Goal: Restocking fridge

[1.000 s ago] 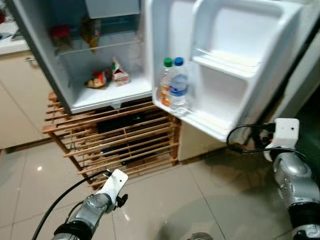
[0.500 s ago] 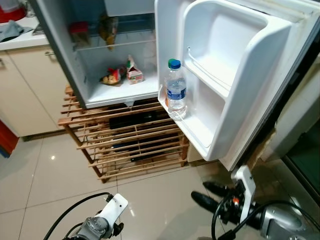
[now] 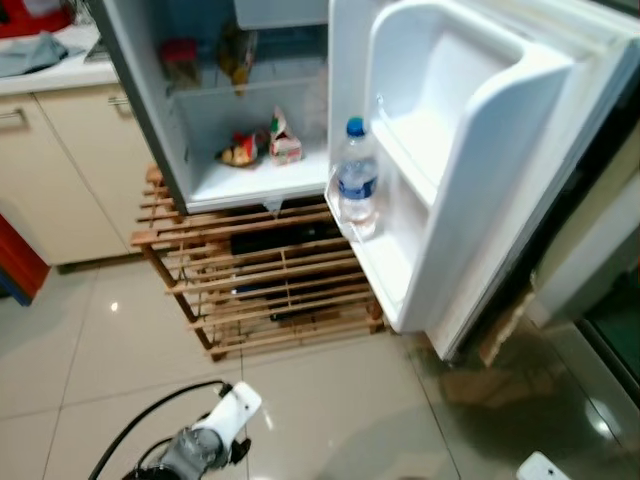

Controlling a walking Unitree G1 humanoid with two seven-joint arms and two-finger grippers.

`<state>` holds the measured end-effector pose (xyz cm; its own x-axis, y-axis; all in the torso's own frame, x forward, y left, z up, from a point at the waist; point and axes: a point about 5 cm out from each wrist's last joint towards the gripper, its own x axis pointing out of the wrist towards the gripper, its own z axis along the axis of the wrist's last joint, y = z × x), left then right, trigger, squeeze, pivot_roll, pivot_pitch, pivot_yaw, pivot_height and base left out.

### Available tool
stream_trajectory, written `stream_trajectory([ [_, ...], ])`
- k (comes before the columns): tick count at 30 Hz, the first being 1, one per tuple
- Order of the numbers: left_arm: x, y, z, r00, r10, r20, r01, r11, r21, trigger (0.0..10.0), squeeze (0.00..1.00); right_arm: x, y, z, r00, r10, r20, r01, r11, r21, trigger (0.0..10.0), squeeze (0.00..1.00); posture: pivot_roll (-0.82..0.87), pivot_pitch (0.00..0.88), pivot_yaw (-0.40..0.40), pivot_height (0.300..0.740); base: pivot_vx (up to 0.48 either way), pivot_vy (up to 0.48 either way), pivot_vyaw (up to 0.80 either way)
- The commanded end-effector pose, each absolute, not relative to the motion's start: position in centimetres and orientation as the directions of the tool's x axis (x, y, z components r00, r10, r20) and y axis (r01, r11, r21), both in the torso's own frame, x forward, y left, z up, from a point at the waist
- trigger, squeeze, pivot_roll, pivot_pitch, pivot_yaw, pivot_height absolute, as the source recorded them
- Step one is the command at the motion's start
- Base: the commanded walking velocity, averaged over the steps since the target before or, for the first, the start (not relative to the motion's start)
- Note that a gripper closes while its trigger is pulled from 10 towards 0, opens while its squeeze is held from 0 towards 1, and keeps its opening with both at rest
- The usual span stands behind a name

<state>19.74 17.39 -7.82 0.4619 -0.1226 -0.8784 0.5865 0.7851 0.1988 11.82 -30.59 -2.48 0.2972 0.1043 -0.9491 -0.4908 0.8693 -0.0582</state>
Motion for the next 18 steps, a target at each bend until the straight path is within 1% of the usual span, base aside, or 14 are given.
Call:
stream_trajectory([
  [1,19.9,17.8,-7.7,0.464,-0.115,-0.879,0.591,0.779,0.21,10.0,0.0,16.0,-33.7,0.3,0.509,-0.134,-0.85,-0.344,0.874,-0.344,10.0,0.0,-0.25,0.0,0.081,0.74,0.0,0.0,0.0],
  [2,19.9,17.8,-7.7,0.464,-0.115,-0.878,0.592,0.778,0.211,10.0,0.0,17.5,-34.5,1.6,0.574,-0.202,-0.793,-0.27,0.868,-0.416,10.0,0.0,-0.25,0.0,0.081,0.74,0.0,0.0,0.0],
  [3,19.9,17.8,-7.7,0.464,-0.115,-0.878,0.592,0.778,0.211,10.0,0.0,17.5,-34.5,1.6,0.574,-0.202,-0.793,-0.27,0.868,-0.416,10.0,0.0,-0.25,0.0,0.081,0.74,0.0,0.0,0.0],
  [4,19.9,17.8,-7.7,0.464,-0.115,-0.878,0.593,0.777,0.212,10.0,0.0,19.5,-34.2,3.1,0.656,-0.184,-0.732,-0.22,0.881,-0.419,10.0,0.0,-0.25,0.0,0.087,0.74,0.0,0.0,0.0],
  [5,20.0,17.9,-7.7,0.465,-0.114,-0.878,0.593,0.777,0.213,10.0,0.0,23.2,-31.8,6.4,0.8,-0.05,-0.597,-0.188,0.926,-0.329,10.0,0.0,-0.25,0.0,0.09,0.74,0.0,0.0,0.0],
  [6,20.0,17.9,-7.7,0.464,-0.113,-0.878,0.593,0.776,0.214,10.0,0.0,24.4,-30.5,7.8,0.846,0.011,-0.533,-0.193,0.938,-0.286,10.0,0.0,-0.25,0.0,0.091,0.74,0.0,0.0,0.0],
  [7,20.0,17.9,-7.7,0.464,-0.113,-0.878,0.593,0.776,0.214,10.0,0.0,24.4,-30.5,7.8,0.846,0.011,-0.533,-0.193,0.938,-0.286,10.0,0.0,-0.25,0.0,0.091,0.74,0.0,0.0,0.0],
  [9,19.9,18.0,-7.7,0.46,-0.109,-0.881,0.595,0.774,0.215,10.0,0.0,26.3,-28.1,9.9,0.895,0.111,-0.432,-0.221,0.952,-0.212,10.0,0.0,-0.24,0.0,0.092,0.74,0.0,0.0,0.0],
  [11,19.7,18.2,-7.8,0.452,-0.102,-0.886,0.604,0.766,0.22,10.0,0.0,27.2,-26.6,10.9,0.907,0.179,-0.382,-0.255,0.954,-0.156,10.0,0.0,-0.24,0.0,0.091,0.74,0.0,0.0,0.0],
  [13,19.1,19.2,-8.0,0.447,-0.034,-0.894,0.734,0.585,0.345,10.0,0.0,28.2,-23.2,13.0,0.903,0.308,-0.299,-0.348,0.933,-0.092,10.0,0.0,-0.23,0.0,0.087,0.74,0.0,0.0,0.0],
  [14,19.1,19.2,-8.0,0.447,-0.034,-0.894,0.734,0.585,0.345,10.0,0.0,28.2,-23.2,13.0,0.903,0.308,-0.299,-0.348,0.933,-0.092,10.0,0.0,-0.23,0.0,0.087,0.74,0.0,0.0,0.0],
  [16,18.5,20.2,-8.2,0.432,0.003,-0.902,0.805,0.45,0.387,10.0,0.0,28.6,-19.5,15.1,0.871,0.435,-0.228,-0.454,0.89,-0.041,10.0,0.0,-0.23,0.0,0.083,0.74,0.0,0.0,0.0],
  [17,18.1,20.5,-8.3,0.418,0.009,-0.909,0.819,0.429,0.381,10.0,0.0,28.5,-17.7,16.0,0.846,0.497,-0.194,-0.51,0.86,-0.021,10.0,0.0,-0.23,0.0,0.083,0.74,0.0,0.0,0.0],
  [18,17.8,20.7,-8.4,0.399,0.013,-0.917,0.839,0.398,0.371,10.0,0.0,27.8,-14.7,17.5,0.783,0.606,-0.137,-0.61,0.792,0.013,10.0,0.0,-0.23,0.0,0.078,0.74,0.0,0.0,0.0],
])
